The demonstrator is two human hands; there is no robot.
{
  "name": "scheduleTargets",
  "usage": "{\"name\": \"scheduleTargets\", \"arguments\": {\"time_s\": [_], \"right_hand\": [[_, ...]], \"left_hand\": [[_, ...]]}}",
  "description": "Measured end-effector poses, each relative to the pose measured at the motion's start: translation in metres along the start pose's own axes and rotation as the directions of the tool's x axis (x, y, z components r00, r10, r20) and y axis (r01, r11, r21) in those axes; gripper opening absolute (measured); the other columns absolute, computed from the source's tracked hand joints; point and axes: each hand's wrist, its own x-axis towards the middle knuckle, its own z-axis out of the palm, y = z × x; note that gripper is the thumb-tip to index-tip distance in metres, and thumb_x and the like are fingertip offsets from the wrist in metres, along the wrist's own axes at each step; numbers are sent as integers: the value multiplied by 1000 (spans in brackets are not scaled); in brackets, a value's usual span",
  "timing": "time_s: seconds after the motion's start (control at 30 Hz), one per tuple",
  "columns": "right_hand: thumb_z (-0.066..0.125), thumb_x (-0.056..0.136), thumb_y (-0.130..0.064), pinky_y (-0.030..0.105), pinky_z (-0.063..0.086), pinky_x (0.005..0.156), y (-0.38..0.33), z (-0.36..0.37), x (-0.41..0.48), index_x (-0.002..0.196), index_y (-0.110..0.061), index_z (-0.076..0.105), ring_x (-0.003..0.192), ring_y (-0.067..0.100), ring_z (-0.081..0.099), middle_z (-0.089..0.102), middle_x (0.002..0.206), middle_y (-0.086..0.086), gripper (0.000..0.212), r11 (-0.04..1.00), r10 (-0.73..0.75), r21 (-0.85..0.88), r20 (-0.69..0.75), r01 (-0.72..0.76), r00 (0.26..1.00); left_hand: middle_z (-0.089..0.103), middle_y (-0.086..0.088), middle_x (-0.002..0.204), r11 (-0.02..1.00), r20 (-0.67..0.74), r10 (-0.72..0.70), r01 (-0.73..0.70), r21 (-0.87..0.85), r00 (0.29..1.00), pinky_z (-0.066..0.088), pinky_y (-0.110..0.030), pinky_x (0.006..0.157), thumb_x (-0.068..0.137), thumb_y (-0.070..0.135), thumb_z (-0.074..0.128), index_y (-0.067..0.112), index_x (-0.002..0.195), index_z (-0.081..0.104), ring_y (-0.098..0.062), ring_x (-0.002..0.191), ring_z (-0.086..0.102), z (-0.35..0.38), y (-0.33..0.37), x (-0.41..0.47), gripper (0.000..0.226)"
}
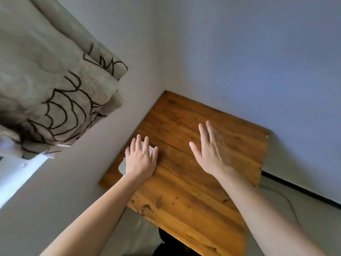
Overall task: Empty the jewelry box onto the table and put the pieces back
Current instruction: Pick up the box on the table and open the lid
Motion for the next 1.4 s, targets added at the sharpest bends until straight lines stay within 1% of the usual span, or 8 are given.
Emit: {"name": "scheduleTargets", "arguments": {"time_s": [0.17,0.3,0.47,0.7,0.97,1.17,1.3,1.4], "right_hand": [[25,100,-61,36,16,113,6,5,-22,158,-17,15,149,31,25,14,165,15,73,997,52,65,10,-52,999],[25,100,-61,42,30,113,8,29,-38,158,-21,12,149,30,25,11,166,10,72,975,137,171,56,-145,989],[25,99,-64,40,31,113,-2,116,-25,157,-29,8,150,24,20,12,166,3,70,880,215,401,138,-253,967],[34,104,-48,34,30,113,-65,239,21,155,-19,23,145,19,32,32,160,4,60,801,169,572,68,-177,983],[27,104,-52,43,27,112,-117,283,37,154,-21,27,140,22,37,42,154,1,59,812,96,577,14,-86,995],[32,104,-47,41,32,110,-117,287,30,151,-13,35,137,26,41,49,149,6,58,840,70,542,-84,-13,994],[34,103,-49,38,37,106,-113,274,-8,151,-13,34,136,26,40,50,147,6,60,853,129,522,-170,-22,977],[32,100,-53,36,37,102,-111,260,-53,150,-15,35,133,25,42,52,145,4,63,860,247,503,-261,-87,933]], "left_hand": [[18,-11,165,1000,-89,2,-1,5,996,15,-49,120,97,64,8,20,155,25,-31,152,15,-7,-1,-20,75],[17,-10,166,996,-46,-64,61,-70,997,15,-51,121,96,62,10,21,156,24,-31,152,15,13,-10,-28,75],[19,-10,165,976,-115,-109,85,-199,987,14,-52,120,98,63,15,21,155,25,-31,151,17,81,-45,-2,72],[21,-7,165,916,-321,-209,70,-396,924,18,-51,121,98,64,23,19,153,29,-26,151,18,164,-106,33,72],[29,-5,161,829,-539,-256,-104,-549,802,17,-10,113,101,47,43,15,149,37,-9,148,23,186,-126,30,58],[37,14,154,610,-393,-415,-69,-789,820,26,-12,105,92,51,48,32,148,37,5,137,32,209,-132,21,61],[39,13,149,527,-427,-369,-193,-828,825,30,-28,115,92,47,49,29,145,41,-1,137,35,203,-122,5,56],[40,2,152,507,-445,-228,-285,-813,866,29,-25,113,93,41,49,26,142,44,-9,140,35,194,-112,-19,51]]}}
